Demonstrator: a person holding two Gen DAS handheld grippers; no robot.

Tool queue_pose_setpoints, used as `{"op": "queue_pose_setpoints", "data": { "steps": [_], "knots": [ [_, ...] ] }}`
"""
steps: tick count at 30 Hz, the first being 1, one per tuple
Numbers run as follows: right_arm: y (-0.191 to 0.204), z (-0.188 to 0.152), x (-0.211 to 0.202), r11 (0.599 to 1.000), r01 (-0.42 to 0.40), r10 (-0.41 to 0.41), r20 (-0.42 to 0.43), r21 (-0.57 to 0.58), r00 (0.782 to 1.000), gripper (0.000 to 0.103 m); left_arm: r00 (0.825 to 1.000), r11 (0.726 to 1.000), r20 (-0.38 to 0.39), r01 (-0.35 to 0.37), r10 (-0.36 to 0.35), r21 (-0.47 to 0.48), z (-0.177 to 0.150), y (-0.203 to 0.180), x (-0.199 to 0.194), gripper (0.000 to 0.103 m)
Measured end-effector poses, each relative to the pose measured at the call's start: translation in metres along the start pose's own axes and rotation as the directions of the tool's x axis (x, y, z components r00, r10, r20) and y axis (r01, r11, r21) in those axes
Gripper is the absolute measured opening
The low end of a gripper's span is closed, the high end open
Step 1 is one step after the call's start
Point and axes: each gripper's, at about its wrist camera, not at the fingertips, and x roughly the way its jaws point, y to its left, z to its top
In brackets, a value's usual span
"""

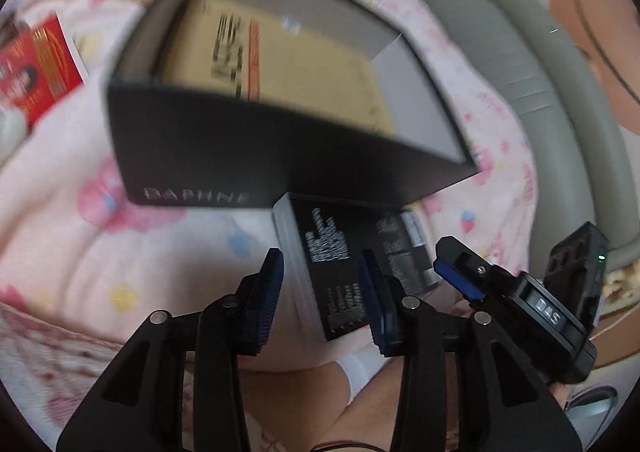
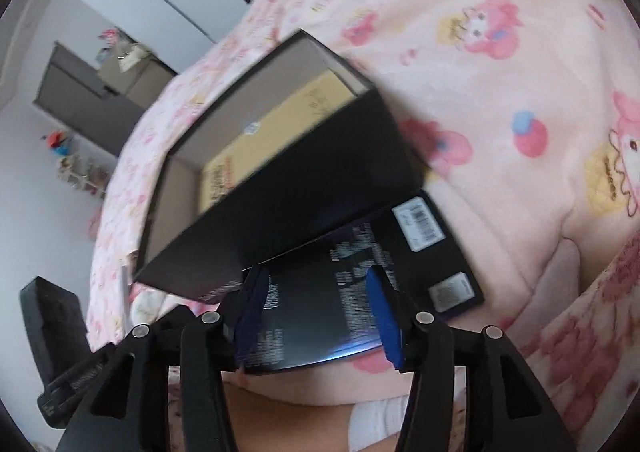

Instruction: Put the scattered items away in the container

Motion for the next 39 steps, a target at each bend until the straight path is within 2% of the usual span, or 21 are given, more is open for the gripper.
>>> {"op": "queue_pose_setpoints", "data": {
  "steps": [2,3,5,8,10,11,13,15,18,20,22,25,28,30,31,33,35,36,37,39],
  "knots": [
    [-0.001,0.0,0.011,1.0,0.017,-0.017,-0.046,-0.003,0.999,0.05,1.0,1.0,-0.02,-0.014,0.014,-0.005,-0.003,-0.001,0.011,0.039],
    [0.001,-0.002,0.014,0.999,0.03,-0.031,-0.053,-0.017,0.998,0.05,0.999,1.0,-0.032,-0.015,0.015,-0.011,-0.003,-0.001,0.015,0.042],
    [0.007,-0.005,0.017,0.996,0.065,-0.067,-0.041,-0.06,0.997,0.05,0.998,0.998,-0.061,-0.036,0.033,-0.054,-0.003,0.003,0.024,0.052],
    [0.011,-0.005,0.017,0.994,0.083,-0.085,-0.02,-0.067,0.996,0.05,0.992,0.99,-0.124,-0.032,0.015,-0.135,-0.003,0.011,0.043,0.054],
    [0.012,-0.006,0.013,0.991,0.109,-0.108,0.006,-0.079,0.994,0.05,0.994,0.993,-0.112,-0.017,0.003,-0.121,-0.004,0.008,0.041,0.047],
    [0.013,-0.007,0.011,0.988,0.121,-0.12,0.015,-0.091,0.993,0.05,0.993,0.994,-0.118,0.002,-0.015,-0.111,-0.006,0.006,0.041,0.036],
    [0.019,-0.009,0.006,0.974,0.173,-0.169,0.036,-0.149,0.985,0.05,0.992,0.993,-0.121,0.026,-0.04,-0.117,-0.011,0.006,0.038,0.034],
    [0.03,-0.016,0.002,0.937,0.244,-0.238,0.055,-0.25,0.97,0.051,0.989,0.988,-0.111,0.087,-0.101,-0.127,-0.015,0.004,0.03,0.028],
    [0.041,-0.037,-0.003,0.896,0.242,-0.246,0.037,-0.373,0.969,0.063,0.983,0.983,-0.083,0.153,-0.161,-0.1,-0.018,-0.009,0.012,0.028],
    [0.045,-0.052,-0.006,0.864,0.25,-0.26,0.039,-0.437,0.965,0.063,0.983,0.983,-0.069,0.167,-0.172,-0.083,-0.017,-0.02,0.005,0.028],
    [0.046,-0.061,-0.011,0.822,0.293,-0.289,0.085,-0.488,0.953,0.063,0.983,0.984,-0.059,0.168,-0.171,-0.058,-0.011,-0.033,-0.002,0.028],
    [0.052,-0.062,-0.004,0.798,0.304,-0.295,0.103,-0.52,0.95,0.064,0.987,0.988,-0.044,0.153,-0.154,-0.022,-0.007,-0.047,-0.008,0.028],
    [0.059,-0.057,0.008,0.766,0.371,-0.336,0.166,-0.524,0.927,0.064,0.984,0.984,-0.038,0.175,-0.175,-0.016,-0.003,-0.054,-0.007,0.028],
    [0.06,-0.049,0.013,0.757,0.408,-0.357,0.201,-0.51,0.912,0.064,0.981,0.982,-0.038,0.188,-0.189,-0.017,0.002,-0.057,-0.005,0.028],
    [0.06,-0.044,0.016,0.766,0.409,-0.36,0.196,-0.496,0.912,0.064,0.979,0.98,-0.038,0.199,-0.2,-0.016,0.003,-0.058,-0.005,0.028],
    [0.061,-0.034,0.022,0.794,0.373,-0.328,0.18,-0.481,0.928,0.064,0.976,0.976,-0.034,0.217,-0.217,-0.011,0.005,-0.055,-0.005,0.028],
    [0.067,-0.028,0.025,0.783,0.374,-0.312,0.205,-0.497,0.928,0.059,0.97,0.97,-0.017,0.242,-0.242,-0.005,0.013,-0.054,-0.005,0.028],
    [0.07,-0.026,0.024,0.781,0.371,-0.302,0.217,-0.502,0.928,0.051,0.966,0.966,-0.004,0.258,-0.258,-0.004,0.016,-0.049,-0.009,0.028],
    [0.073,-0.025,0.024,0.77,0.38,-0.301,0.234,-0.512,0.925,0.042,0.962,0.962,0.01,0.273,-0.273,-0.002,0.019,-0.045,-0.014,0.028],
    [0.077,-0.022,0.019,0.742,0.409,-0.3,0.283,-0.531,0.911,0.037,0.952,0.953,0.05,0.303,-0.303,0.005,0.025,-0.039,-0.024,0.028]
  ]
}}
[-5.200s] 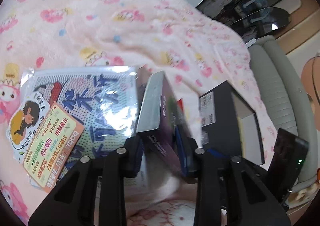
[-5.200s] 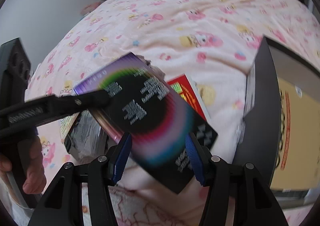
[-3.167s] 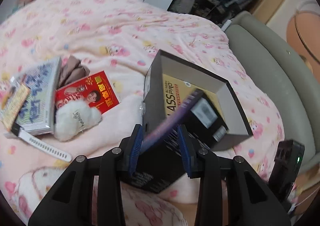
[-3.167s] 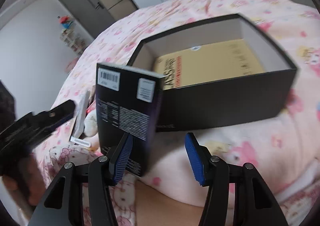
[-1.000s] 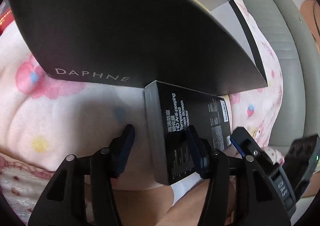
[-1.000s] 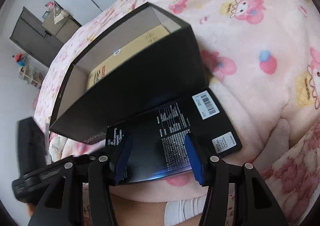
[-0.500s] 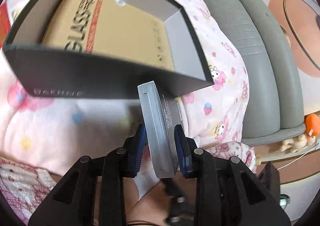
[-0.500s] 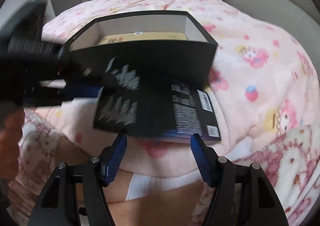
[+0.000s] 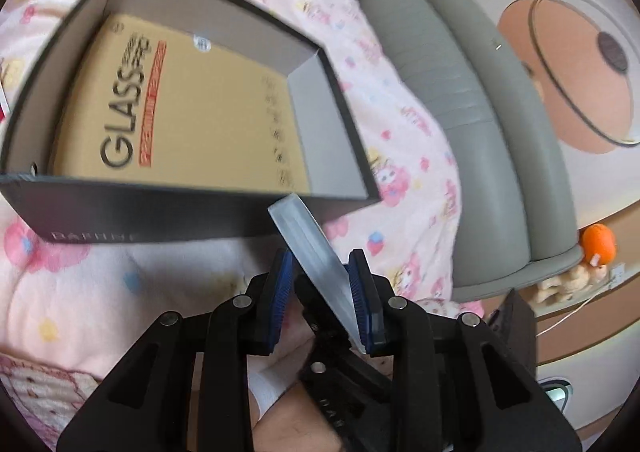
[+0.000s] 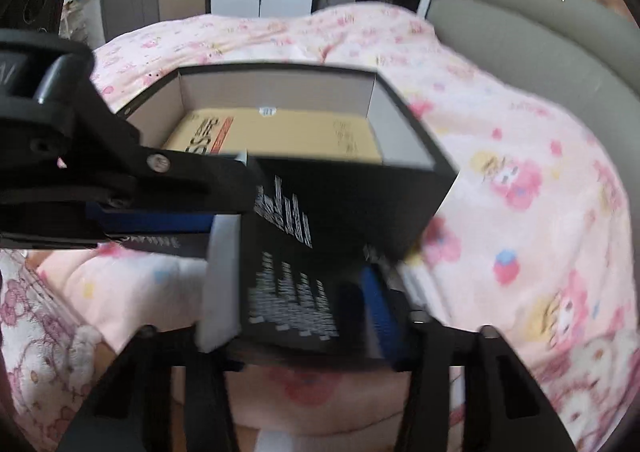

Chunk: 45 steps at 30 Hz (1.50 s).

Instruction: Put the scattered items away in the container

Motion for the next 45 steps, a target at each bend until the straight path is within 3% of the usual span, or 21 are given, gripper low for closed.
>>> {"op": "queue_pose_setpoints", "data": {
  "steps": [6,11,14,17,19,23,25,27,28,31,34,39,40,44,45],
  "knots": [
    [-0.023,0.012,-0.011,0.996,-0.075,0.073,0.034,0.051,0.997,0.03,0.995,0.999,0.088,0.041,-0.04,-0.006,0.007,0.016,-0.024,0.028],
    [-0.029,0.015,-0.039,0.962,-0.255,0.25,0.065,0.098,0.966,0.023,0.993,1.0,0.116,0.026,-0.025,-0.01,0.008,0.025,-0.032,0.028],
    [-0.038,0.011,-0.054,0.908,-0.388,0.381,0.076,0.157,0.922,0.022,0.991,1.0,0.136,0.021,-0.021,0.005,0.006,0.028,-0.036,0.028],
    [-0.049,0.013,-0.048,0.815,-0.526,0.526,0.071,0.244,0.848,0.022,0.989,0.999,0.146,0.035,-0.034,-0.003,0.005,0.033,-0.036,0.031],
    [-0.05,0.013,-0.043,0.804,-0.539,0.546,0.049,0.251,0.837,0.022,0.988,0.999,0.149,0.038,-0.038,0.0,0.003,0.034,-0.034,0.031],
    [-0.062,0.016,-0.034,0.748,-0.587,0.608,0.035,0.309,0.793,0.022,0.986,0.998,0.154,0.055,-0.057,0.018,0.001,0.031,-0.032,0.034],
    [-0.066,0.022,-0.032,0.714,-0.628,0.648,0.049,0.31,0.76,0.021,0.983,0.998,0.173,0.051,-0.057,0.043,0.0,0.026,-0.035,0.035],
    [-0.066,0.026,-0.031,0.654,-0.687,0.707,0.066,0.316,0.704,0.02,0.977,0.997,0.202,0.055,-0.064,0.052,0.001,0.025,-0.038,0.036],
    [-0.064,0.028,-0.029,0.647,-0.695,0.716,0.062,0.314,0.695,0.018,0.976,0.997,0.206,0.068,-0.076,0.046,0.002,0.025,-0.039,0.037],
    [-0.05,0.031,-0.022,0.733,-0.628,0.654,-0.016,0.26,0.756,0.017,0.971,0.992,0.203,0.123,-0.122,0.01,0.005,0.033,-0.037,0.039],
    [-0.05,0.028,-0.013,0.741,-0.618,0.648,-0.04,0.261,0.76,0.018,0.979,0.997,0.191,0.078,-0.075,-0.01,0.007,0.037,-0.028,0.039],
    [-0.059,0.026,-0.018,0.789,-0.559,0.588,-0.049,0.254,0.808,0.023,0.986,0.998,0.151,0.067,-0.069,0.015,0.008,0.029,-0.015,0.041],
    [-0.06,0.024,-0.021,0.786,-0.568,0.593,-0.04,0.246,0.804,0.023,0.988,0.997,0.137,0.066,-0.07,0.031,0.011,0.023,-0.013,0.042],
    [-0.058,0.029,-0.025,0.722,-0.66,0.677,-0.017,0.21,0.736,0.016,0.99,0.992,0.116,0.066,-0.078,0.107,0.024,0.003,-0.02,0.053],
    [-0.056,0.032,-0.023,0.725,-0.66,0.676,-0.02,0.198,0.737,0.016,0.99,0.991,0.119,0.06,-0.075,0.124,0.028,0.0,-0.023,0.055]
  ]
}}
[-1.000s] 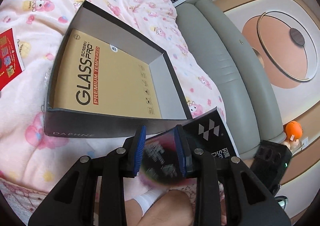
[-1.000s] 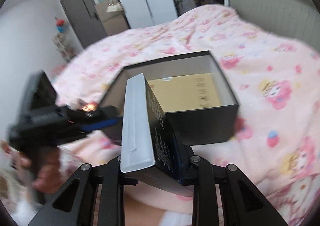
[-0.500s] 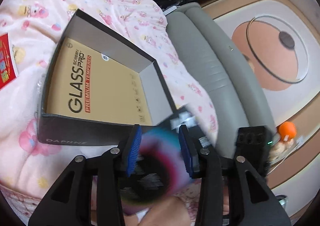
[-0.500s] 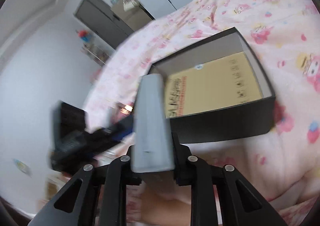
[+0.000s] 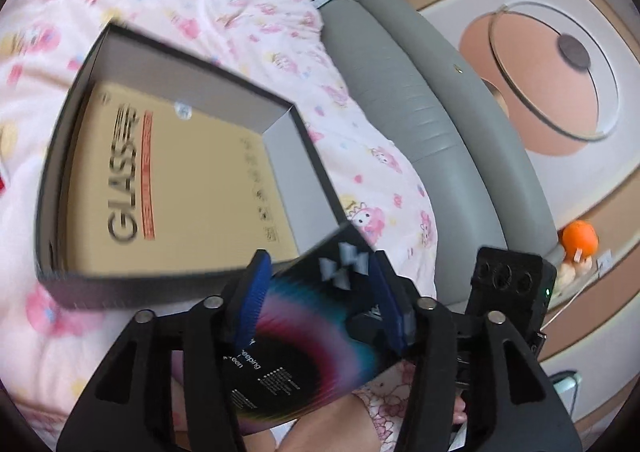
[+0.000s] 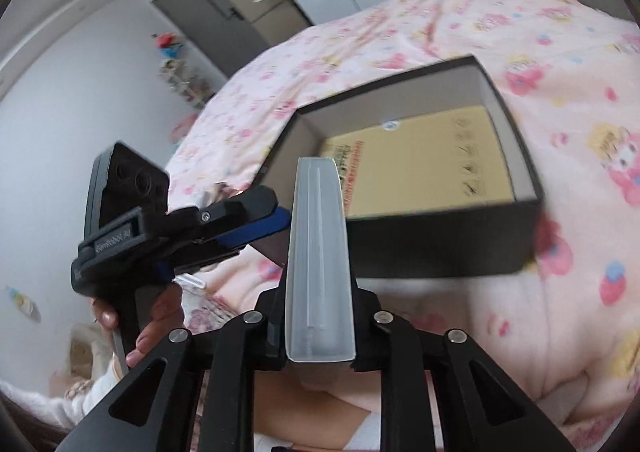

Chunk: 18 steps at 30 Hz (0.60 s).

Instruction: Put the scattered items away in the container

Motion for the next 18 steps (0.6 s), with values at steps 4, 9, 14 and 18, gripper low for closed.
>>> {"op": "queue_pose_setpoints", "data": {
  "steps": [4,9,14,18],
  "knots": [
    [0.016,0.021,0.006,0.995,0.032,-0.035,-0.023,-0.099,0.999,0.016,1.0,1.0,-0.017,0.003,-0.003,0.025,0.019,0.002,-0.002,0.06],
    [0.034,0.04,0.013,0.968,0.013,-0.024,-0.04,-0.249,0.999,0.016,0.998,0.998,-0.016,0.061,-0.062,-0.017,0.03,0.019,0.001,0.063],
    [0.028,0.044,0.015,0.963,-0.053,0.043,-0.04,-0.265,0.998,0.016,0.992,0.991,-0.013,0.122,-0.123,-0.056,0.027,0.028,0.002,0.064],
    [0.012,0.042,0.02,0.965,-0.132,0.128,-0.036,-0.224,0.991,0.016,0.995,0.996,-0.023,0.093,-0.094,-0.015,0.022,0.024,-0.001,0.067]
  ]
}}
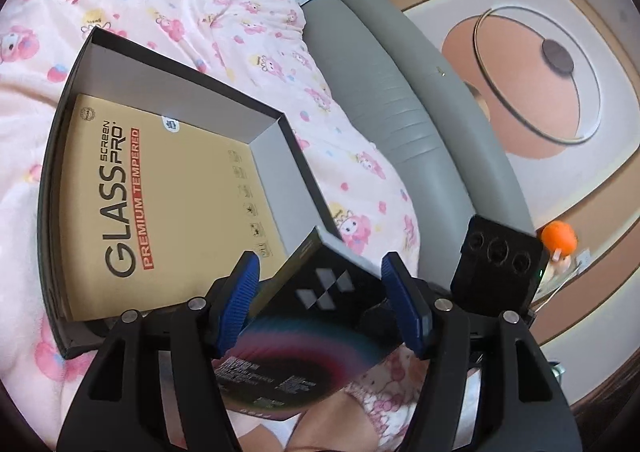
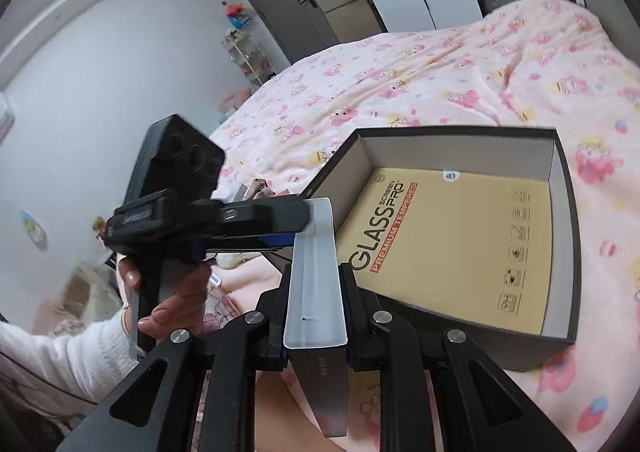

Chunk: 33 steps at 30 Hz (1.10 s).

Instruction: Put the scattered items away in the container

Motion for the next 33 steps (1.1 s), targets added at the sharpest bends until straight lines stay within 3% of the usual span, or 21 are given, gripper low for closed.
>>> {"op": "queue_pose_setpoints", "data": {
  "steps": [3,7,10,13,15,17,22,25,27,33],
  "knots": [
    [-0.004,-0.001,-0.002,1.0,-0.01,0.01,0.003,0.019,1.0,0.016,1.0,1.0,0.008,-0.009,0.009,-0.018,0.0,0.002,0.002,0.07],
    [-0.002,0.0,-0.002,1.0,-0.021,0.021,0.005,0.018,1.0,0.017,0.999,0.999,0.003,0.032,-0.032,-0.016,0.0,0.001,0.006,0.07],
    [-0.004,0.004,0.003,0.998,-0.064,0.064,-0.002,0.024,0.998,0.018,1.0,1.0,0.019,0.01,-0.011,0.016,-0.002,-0.005,0.005,0.073],
    [0.003,0.006,0.005,0.998,-0.062,0.062,-0.006,0.009,0.998,0.018,0.999,1.0,0.019,0.025,-0.025,0.0,-0.001,-0.002,0.003,0.073],
    [0.005,0.004,0.006,0.997,-0.075,0.075,-0.005,0.0,0.997,0.018,1.0,1.0,0.009,-0.004,0.004,-0.007,0.0,0.0,0.006,0.077],
    [0.003,0.003,0.007,0.997,-0.074,0.074,-0.01,0.008,0.997,0.018,0.999,0.999,0.02,-0.033,0.033,0.0,-0.002,-0.002,0.006,0.076],
    [0.001,0.007,0.005,0.994,-0.097,0.098,-0.017,0.047,0.995,0.019,0.999,1.0,0.03,0.021,-0.021,0.003,-0.002,-0.003,-0.001,0.075],
    [0.002,0.006,0.003,0.993,-0.108,0.108,-0.008,0.043,0.994,0.019,0.999,1.0,0.033,0.006,-0.007,0.025,-0.002,-0.007,0.0,0.074],
    [-0.001,0.005,0.001,0.994,-0.091,0.091,-0.008,0.053,0.996,0.019,0.998,0.998,0.042,-0.047,0.045,0.051,-0.003,-0.01,0.003,0.073],
    [-0.03,-0.002,-0.014,0.988,0.021,-0.023,0.01,0.156,1.0,0.033,0.993,0.99,0.032,-0.12,0.118,0.068,-0.003,-0.006,0.012,0.064]
  ]
}}
